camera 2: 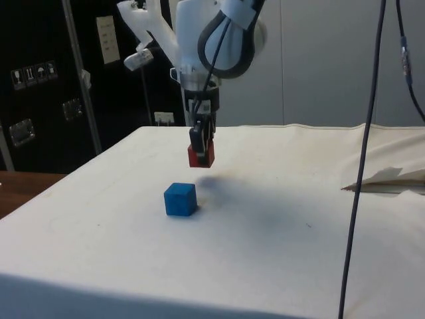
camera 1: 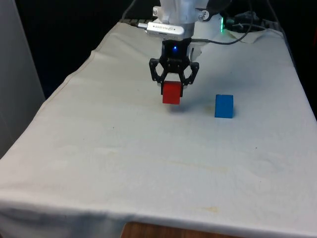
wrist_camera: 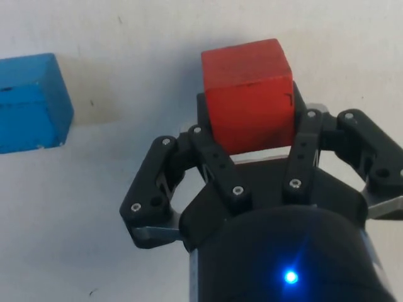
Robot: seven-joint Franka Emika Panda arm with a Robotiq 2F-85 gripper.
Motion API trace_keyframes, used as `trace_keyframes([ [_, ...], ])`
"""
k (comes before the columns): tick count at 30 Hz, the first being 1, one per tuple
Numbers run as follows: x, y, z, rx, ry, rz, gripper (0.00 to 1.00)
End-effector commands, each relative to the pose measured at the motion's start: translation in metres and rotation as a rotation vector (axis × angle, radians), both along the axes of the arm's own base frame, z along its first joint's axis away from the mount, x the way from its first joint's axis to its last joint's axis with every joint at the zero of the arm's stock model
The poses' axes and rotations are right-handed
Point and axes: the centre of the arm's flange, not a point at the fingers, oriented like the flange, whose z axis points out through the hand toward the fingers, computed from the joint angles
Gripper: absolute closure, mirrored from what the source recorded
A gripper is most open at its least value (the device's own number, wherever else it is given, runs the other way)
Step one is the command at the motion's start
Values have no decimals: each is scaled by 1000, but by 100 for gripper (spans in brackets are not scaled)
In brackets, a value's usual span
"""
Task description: Stack the two cubes.
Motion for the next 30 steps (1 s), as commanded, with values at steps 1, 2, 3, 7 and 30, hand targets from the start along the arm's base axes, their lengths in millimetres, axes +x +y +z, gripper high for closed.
trace_keyframes([
  [1, 0, 1, 4, -1, 2, -10, 100],
  [2, 0, 2, 7, 0, 0, -17, 100],
  [3, 0, 2, 9, 1, -1, -19, 100],
  [7, 1, 4, 12, 6, -9, -23, 100],
  [30, 5, 36, 34, 34, -40, -105, 100],
])
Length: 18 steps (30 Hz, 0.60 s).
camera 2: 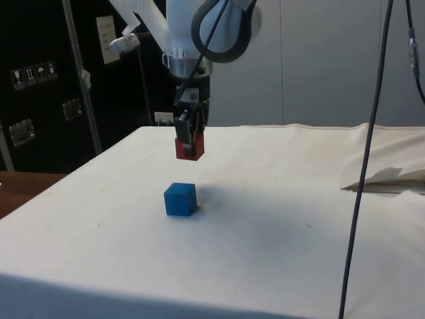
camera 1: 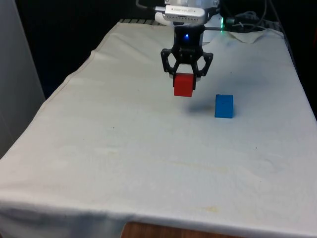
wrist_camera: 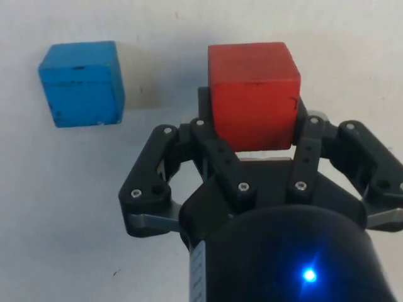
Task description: Stack the two cubes.
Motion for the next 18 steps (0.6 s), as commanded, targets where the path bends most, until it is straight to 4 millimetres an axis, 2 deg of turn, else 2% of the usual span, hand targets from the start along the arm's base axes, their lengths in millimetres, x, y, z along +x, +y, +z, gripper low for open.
trace_keyframes([
  [1, 0, 1, 1, 1, 0, -4, 100],
  [9, 0, 13, 1, 10, -2, -17, 100],
  [12, 0, 28, 1, 14, -3, -20, 100],
  [18, 0, 40, 0, 19, -3, -15, 100],
])
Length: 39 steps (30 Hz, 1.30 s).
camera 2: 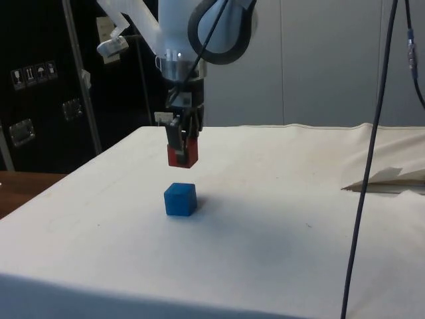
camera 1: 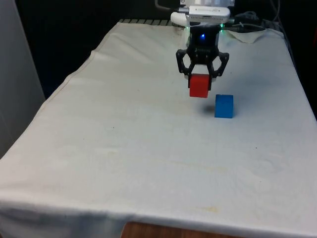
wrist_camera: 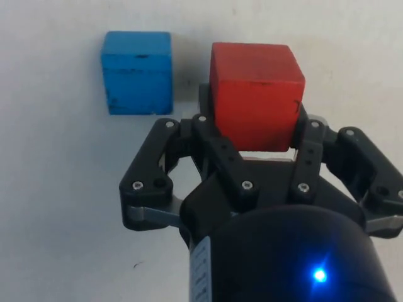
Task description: Stack the two cubes.
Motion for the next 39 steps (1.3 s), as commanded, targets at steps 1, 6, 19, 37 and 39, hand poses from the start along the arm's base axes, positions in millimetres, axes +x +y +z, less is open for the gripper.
trace_keyframes([
  [1, 0, 2, 0, -6, 1, -4, 100],
  [6, 0, 14, -1, -3, 0, 5, 100],
  [19, -2, 40, -1, 12, 2, 33, 100],
  [37, -8, 66, -10, 28, 20, 65, 100],
  [39, -9, 67, -12, 28, 24, 66, 100],
])
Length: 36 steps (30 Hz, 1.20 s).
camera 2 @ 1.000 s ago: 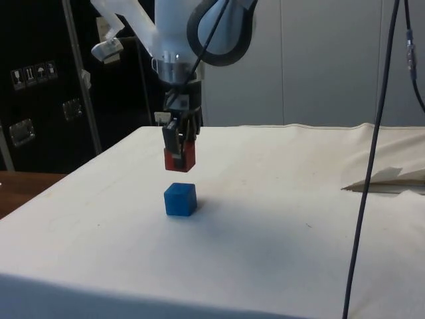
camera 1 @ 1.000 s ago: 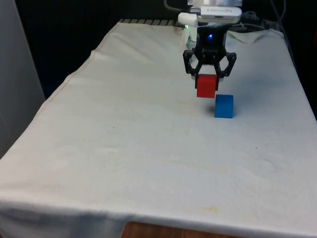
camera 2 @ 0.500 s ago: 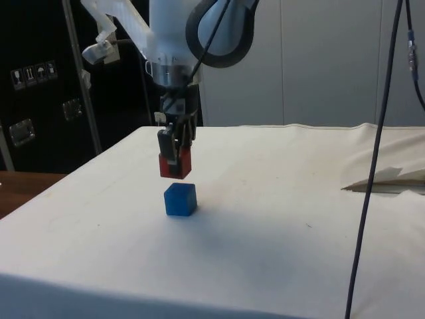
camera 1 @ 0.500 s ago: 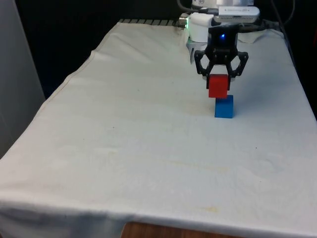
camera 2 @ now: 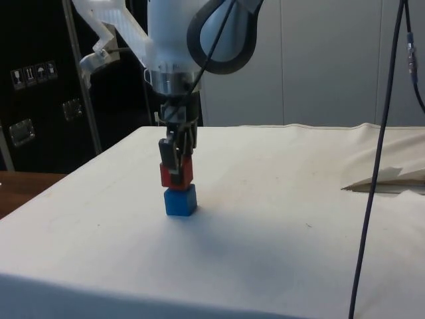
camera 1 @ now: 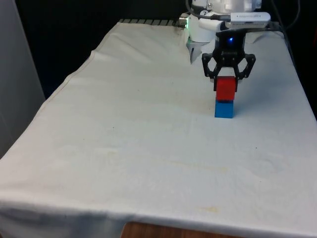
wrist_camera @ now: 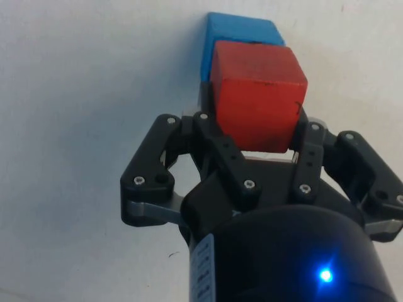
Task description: Stack the two cubes.
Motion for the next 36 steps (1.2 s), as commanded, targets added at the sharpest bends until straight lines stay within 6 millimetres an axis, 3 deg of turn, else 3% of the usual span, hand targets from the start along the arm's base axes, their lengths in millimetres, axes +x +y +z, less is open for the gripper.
trace_keyframes([
  [1, 1, 2, -2, -1, 1, -3, 100],
  [36, 3, 4, -9, 7, 14, 8, 100],
])
